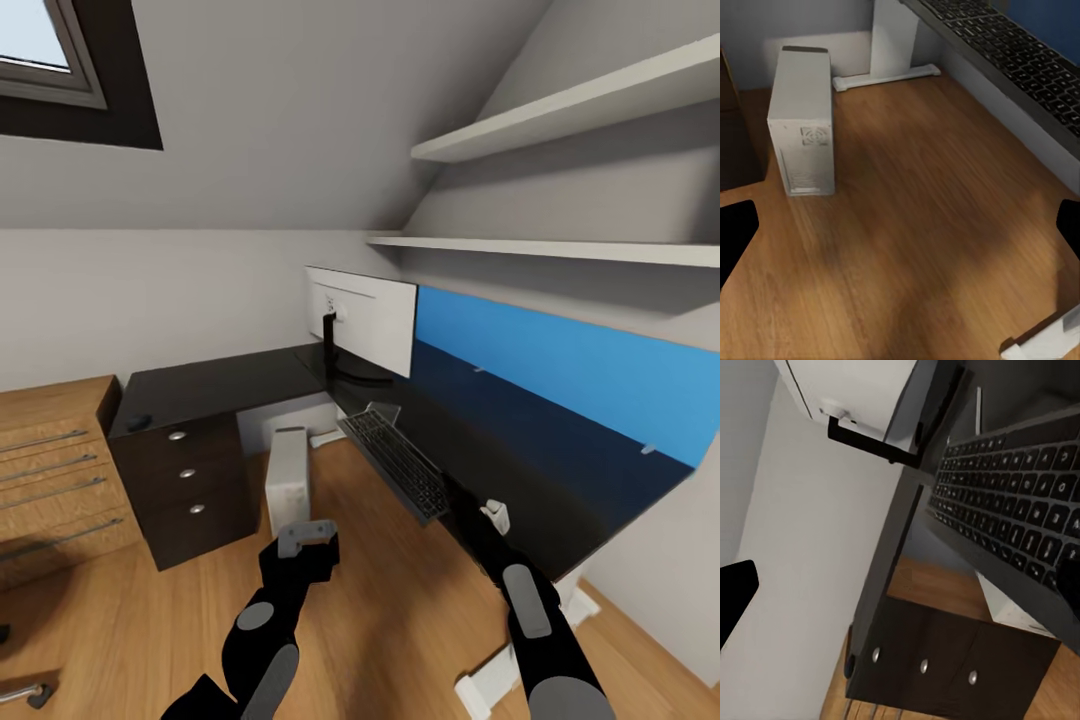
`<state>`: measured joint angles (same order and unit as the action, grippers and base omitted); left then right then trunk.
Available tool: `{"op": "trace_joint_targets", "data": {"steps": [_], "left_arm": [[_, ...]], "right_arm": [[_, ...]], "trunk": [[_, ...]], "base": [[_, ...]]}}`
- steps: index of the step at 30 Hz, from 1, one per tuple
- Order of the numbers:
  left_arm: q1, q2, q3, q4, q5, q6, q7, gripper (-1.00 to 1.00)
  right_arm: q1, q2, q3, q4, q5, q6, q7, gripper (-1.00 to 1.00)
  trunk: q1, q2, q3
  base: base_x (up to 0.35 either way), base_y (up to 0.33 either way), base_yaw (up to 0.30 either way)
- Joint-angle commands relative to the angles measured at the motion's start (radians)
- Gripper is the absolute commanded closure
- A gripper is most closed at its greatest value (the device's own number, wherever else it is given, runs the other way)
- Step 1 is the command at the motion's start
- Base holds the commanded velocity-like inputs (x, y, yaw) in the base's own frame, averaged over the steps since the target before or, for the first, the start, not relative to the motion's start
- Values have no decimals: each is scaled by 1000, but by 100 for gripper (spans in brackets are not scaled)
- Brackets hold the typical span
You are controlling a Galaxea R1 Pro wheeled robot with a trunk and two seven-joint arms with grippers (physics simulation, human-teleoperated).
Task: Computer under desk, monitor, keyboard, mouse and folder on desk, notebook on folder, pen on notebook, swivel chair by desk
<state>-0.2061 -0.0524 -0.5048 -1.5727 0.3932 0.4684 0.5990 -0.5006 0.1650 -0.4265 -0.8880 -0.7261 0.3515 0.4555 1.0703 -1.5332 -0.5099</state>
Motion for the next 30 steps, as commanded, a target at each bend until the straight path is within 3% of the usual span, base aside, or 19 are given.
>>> {"op": "trace_joint_targets", "data": {"steps": [1,10,22,25,30], "left_arm": [[-1,0,-1,-1,9,2,9,-100],[-1,0,3,-1,9,3,8,-100],[-1,0,3,-1,9,3,10,-100],[-1,0,3,-1,9,3,10,-100],[-1,0,2,-1,9,3,10,-100]], "right_arm": [[-1,1,-4,-7,-7,9,4,-100],[1,-2,-4,-86,-6,14,11,-100],[1,-1,-3,-92,0,4,-8,-100],[1,-2,-2,-92,2,3,-52,-100],[1,-6,1,-92,3,2,-222,-100]], "trunk": [[1,-1,-1],[1,-1,-1],[1,-1,-1],[1,-1,-1],[1,-1,-1]], "base": [[313,3,0],[319,1,0],[240,0,0],[23,0,0],[6,0,0]]}}
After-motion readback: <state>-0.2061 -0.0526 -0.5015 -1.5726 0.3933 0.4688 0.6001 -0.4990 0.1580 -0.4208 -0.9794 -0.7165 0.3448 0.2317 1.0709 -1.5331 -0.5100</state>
